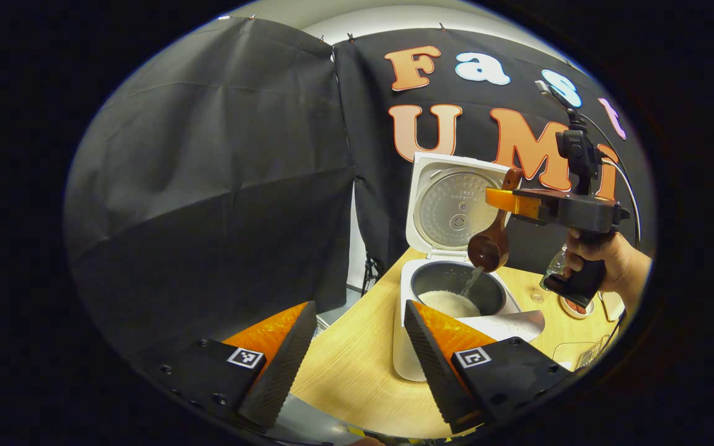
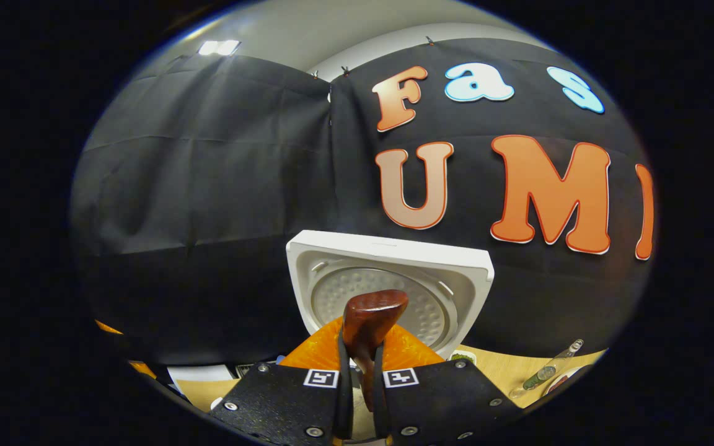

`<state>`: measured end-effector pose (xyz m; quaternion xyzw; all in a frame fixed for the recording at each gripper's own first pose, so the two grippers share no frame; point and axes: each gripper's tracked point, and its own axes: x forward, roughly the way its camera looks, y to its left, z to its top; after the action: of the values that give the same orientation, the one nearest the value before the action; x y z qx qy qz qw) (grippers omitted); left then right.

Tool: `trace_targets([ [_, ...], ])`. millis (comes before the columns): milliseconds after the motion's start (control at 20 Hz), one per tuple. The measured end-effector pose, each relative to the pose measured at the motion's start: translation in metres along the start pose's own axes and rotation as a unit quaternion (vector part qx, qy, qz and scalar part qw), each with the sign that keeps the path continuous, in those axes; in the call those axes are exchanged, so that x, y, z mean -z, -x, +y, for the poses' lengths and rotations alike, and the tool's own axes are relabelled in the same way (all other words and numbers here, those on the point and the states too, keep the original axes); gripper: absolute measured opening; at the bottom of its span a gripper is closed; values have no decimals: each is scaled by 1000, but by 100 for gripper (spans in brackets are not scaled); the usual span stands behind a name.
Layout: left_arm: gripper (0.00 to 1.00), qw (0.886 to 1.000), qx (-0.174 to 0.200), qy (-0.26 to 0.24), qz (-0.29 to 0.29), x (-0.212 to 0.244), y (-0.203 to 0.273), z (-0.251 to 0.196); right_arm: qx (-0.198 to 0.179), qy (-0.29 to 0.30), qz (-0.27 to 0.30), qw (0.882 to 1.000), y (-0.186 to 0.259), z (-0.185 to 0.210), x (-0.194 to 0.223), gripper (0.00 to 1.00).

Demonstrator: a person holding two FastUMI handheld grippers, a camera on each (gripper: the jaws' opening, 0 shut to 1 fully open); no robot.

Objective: Close the left gripper, press the button to open the rice cooker; take a wooden spoon from the chopstick holder with the right hand, scoop a spoonful of rice and pour it into the rice cooker, then put the wooden spoon back into the chopstick holder.

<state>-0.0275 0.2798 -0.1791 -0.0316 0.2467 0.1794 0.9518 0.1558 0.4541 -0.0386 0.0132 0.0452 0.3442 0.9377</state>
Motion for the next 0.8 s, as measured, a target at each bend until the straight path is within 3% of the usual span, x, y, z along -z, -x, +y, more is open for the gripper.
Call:
trace_targets([
  [100,94,1000,0,-2,-3,-2,4,-2,-2,0,0,1000,3,-1,-2,12],
  [400,96,1000,4,-4,-10,-9,15,-17,0,-124,-6,992,31,-32,-23,12],
  [600,96,1000,20,24,0,-9,20,-40,5,-203,-2,979,72,-66,-24,12],
  [800,96,998,46,42,1,-14,27,-79,27,-289,-4,957,124,-109,-16,12],
])
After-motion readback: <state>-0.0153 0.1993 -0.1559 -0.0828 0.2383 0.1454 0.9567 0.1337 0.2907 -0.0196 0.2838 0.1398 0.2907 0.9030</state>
